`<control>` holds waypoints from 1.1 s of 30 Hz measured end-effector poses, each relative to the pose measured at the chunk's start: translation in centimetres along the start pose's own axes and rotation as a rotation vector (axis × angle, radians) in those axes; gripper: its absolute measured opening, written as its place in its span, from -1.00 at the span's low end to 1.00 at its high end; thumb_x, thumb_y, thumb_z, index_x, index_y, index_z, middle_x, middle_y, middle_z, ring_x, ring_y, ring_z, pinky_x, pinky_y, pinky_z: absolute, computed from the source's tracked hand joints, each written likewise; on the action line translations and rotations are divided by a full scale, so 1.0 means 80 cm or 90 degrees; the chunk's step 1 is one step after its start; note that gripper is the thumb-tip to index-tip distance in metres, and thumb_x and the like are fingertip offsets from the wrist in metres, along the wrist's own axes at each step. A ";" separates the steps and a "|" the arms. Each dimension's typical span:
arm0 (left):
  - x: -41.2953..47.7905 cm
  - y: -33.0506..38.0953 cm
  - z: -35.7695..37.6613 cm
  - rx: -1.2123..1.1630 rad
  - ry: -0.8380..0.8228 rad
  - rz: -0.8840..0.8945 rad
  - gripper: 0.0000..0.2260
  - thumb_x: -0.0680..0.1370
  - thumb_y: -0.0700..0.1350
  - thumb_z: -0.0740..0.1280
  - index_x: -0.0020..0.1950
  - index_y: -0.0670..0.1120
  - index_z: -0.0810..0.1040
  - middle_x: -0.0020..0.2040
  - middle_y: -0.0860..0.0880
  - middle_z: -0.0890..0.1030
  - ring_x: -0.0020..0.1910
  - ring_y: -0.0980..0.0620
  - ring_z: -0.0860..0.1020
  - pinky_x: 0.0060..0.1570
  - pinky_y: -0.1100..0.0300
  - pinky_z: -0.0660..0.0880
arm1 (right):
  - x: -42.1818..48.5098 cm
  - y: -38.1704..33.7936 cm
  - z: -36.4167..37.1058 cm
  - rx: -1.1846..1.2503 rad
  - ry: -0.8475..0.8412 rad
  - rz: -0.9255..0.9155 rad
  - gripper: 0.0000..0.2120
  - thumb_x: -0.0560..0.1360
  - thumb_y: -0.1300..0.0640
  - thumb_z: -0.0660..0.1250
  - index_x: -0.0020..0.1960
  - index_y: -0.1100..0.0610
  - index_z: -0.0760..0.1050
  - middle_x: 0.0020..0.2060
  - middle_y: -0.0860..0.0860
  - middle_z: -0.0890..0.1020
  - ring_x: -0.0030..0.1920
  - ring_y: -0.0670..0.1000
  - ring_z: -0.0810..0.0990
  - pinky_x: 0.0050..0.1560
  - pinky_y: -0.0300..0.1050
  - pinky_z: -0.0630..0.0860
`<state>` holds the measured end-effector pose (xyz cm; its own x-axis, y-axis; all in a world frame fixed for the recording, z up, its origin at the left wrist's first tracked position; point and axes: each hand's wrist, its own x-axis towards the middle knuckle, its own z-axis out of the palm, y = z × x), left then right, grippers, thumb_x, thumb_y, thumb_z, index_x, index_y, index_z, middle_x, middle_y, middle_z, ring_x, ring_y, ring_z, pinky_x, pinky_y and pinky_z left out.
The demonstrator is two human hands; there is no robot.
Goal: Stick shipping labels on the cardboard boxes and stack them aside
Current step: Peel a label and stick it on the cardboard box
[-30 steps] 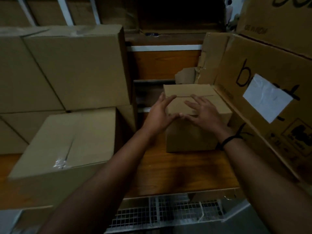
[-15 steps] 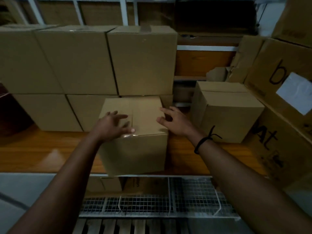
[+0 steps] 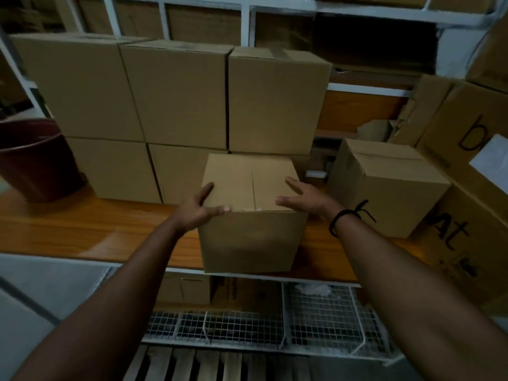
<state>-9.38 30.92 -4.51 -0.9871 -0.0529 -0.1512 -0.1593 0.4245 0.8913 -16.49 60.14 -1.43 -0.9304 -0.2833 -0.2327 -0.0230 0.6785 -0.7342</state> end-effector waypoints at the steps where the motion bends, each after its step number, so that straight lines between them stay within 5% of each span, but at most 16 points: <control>1: 0.002 -0.001 -0.004 -0.033 -0.002 -0.011 -0.11 0.37 0.27 0.46 0.59 0.14 0.10 0.56 -0.06 0.22 0.43 -0.15 0.32 0.33 -0.18 0.38 | 0.005 0.001 -0.003 -0.001 0.001 0.000 -0.07 0.32 -0.33 0.44 0.56 -0.14 0.08 0.55 -0.03 0.15 0.52 0.09 0.15 0.45 0.13 0.18; 4: 0.011 -0.001 -0.017 -0.073 -0.018 -0.036 -0.26 0.45 0.32 0.33 0.56 0.25 0.10 0.54 -0.07 0.25 0.29 -0.15 0.42 0.18 -0.19 0.47 | 0.023 0.003 -0.011 -0.003 -0.008 -0.013 -0.02 0.25 -0.43 0.40 0.54 -0.19 0.09 0.55 -0.05 0.14 0.52 0.07 0.14 0.46 0.16 0.17; 7: 0.024 -0.002 -0.022 -0.090 -0.039 -0.046 -0.35 0.54 0.14 0.35 0.55 0.28 0.10 0.47 -0.05 0.33 0.16 -0.03 0.49 0.00 -0.08 0.55 | 0.038 0.006 -0.003 -0.023 0.000 -0.031 -0.15 0.36 -0.31 0.40 0.54 -0.19 0.10 0.55 -0.05 0.15 0.52 0.09 0.13 0.43 0.14 0.18; 15: 0.005 -0.036 -0.087 -0.111 -0.007 -0.078 -0.26 0.35 0.08 0.54 0.46 0.32 0.32 0.24 0.04 0.44 0.13 -0.09 0.53 -0.08 -0.08 0.59 | 0.030 -0.025 0.052 -0.075 0.028 -0.067 -0.17 0.41 -0.27 0.39 0.56 -0.11 0.10 0.53 -0.05 0.20 0.50 0.05 0.22 0.40 0.08 0.29; 24: -0.034 -0.107 -0.234 -0.107 0.048 -0.089 -0.10 0.07 0.25 0.59 0.39 0.39 0.36 0.34 0.01 0.36 0.19 -0.10 0.48 -0.04 -0.05 0.57 | 0.039 -0.137 0.175 -0.034 0.014 -0.137 -0.14 0.40 -0.30 0.39 0.56 -0.10 0.09 0.52 -0.08 0.24 0.49 0.03 0.24 0.42 0.03 0.29; 33: -0.019 -0.176 -0.361 -0.136 0.034 -0.040 -0.30 0.42 -0.05 0.51 0.48 0.27 0.29 0.24 0.06 0.38 0.09 0.08 0.46 -0.09 0.04 0.52 | 0.067 -0.241 0.284 -0.050 0.063 -0.092 -0.20 0.42 -0.25 0.40 0.55 -0.12 0.12 0.51 -0.07 0.25 0.48 0.04 0.25 0.34 0.03 0.31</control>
<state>-6.15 -1.11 -4.51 -0.9735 -0.1241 -0.1918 -0.2154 0.2186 0.9517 -12.76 30.14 -3.02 -0.9468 -0.3159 -0.0614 -0.1837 0.6874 -0.7026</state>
